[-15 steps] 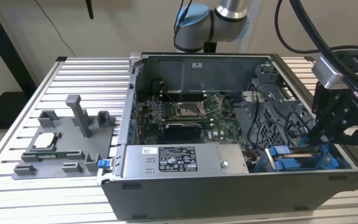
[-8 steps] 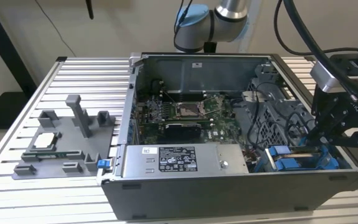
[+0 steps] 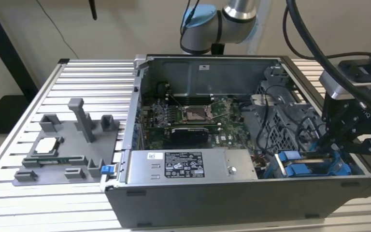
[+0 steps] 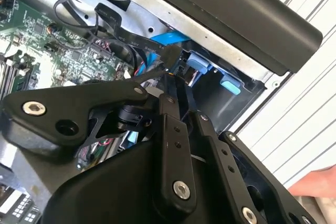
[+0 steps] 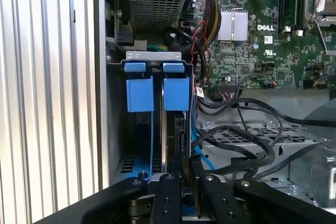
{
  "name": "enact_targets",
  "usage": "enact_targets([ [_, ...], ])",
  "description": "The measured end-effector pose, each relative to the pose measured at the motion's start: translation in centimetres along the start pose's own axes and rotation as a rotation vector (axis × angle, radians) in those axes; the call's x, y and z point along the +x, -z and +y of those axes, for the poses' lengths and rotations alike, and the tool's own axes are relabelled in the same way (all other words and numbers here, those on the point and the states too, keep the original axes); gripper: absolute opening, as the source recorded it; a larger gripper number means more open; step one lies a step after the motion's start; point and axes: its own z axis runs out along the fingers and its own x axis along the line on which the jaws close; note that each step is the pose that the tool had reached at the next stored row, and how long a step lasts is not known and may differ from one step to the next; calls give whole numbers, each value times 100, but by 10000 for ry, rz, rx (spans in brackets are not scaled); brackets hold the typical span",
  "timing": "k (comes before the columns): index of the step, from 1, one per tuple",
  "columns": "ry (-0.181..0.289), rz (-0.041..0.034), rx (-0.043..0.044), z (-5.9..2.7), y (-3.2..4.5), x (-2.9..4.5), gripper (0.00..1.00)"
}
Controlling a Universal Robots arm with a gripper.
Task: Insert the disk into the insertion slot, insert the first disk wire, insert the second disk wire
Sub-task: 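Insert the first disk wire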
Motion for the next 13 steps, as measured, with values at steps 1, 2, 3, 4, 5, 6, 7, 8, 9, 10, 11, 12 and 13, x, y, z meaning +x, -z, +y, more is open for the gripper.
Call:
enact_targets([
  [1, 0, 4, 3, 0, -1, -2, 0],
  [2, 0, 4, 3, 1, -3, -3, 0],
  [3, 0, 6, 4, 3, -4, -5, 0],
  [4, -1, 7, 5, 7, -4, -7, 0],
  [5, -1, 7, 8, 10, -5, -9, 0],
  [6, 1, 5, 11, 12, -8, -10, 0],
  [7, 2, 4, 12, 13, -10, -10, 0],
  [8, 2, 5, 13, 14, -11, -9, 0],
  [9, 2, 7, 13, 16, -12, -9, 0],
  [10, 1, 6, 13, 17, -14, -9, 0],
  [11, 1, 8, 13, 17, -16, -9, 0],
  [12, 2, 9, 13, 18, -17, -9, 0],
  [13, 1, 9, 13, 18, -19, -9, 0],
])
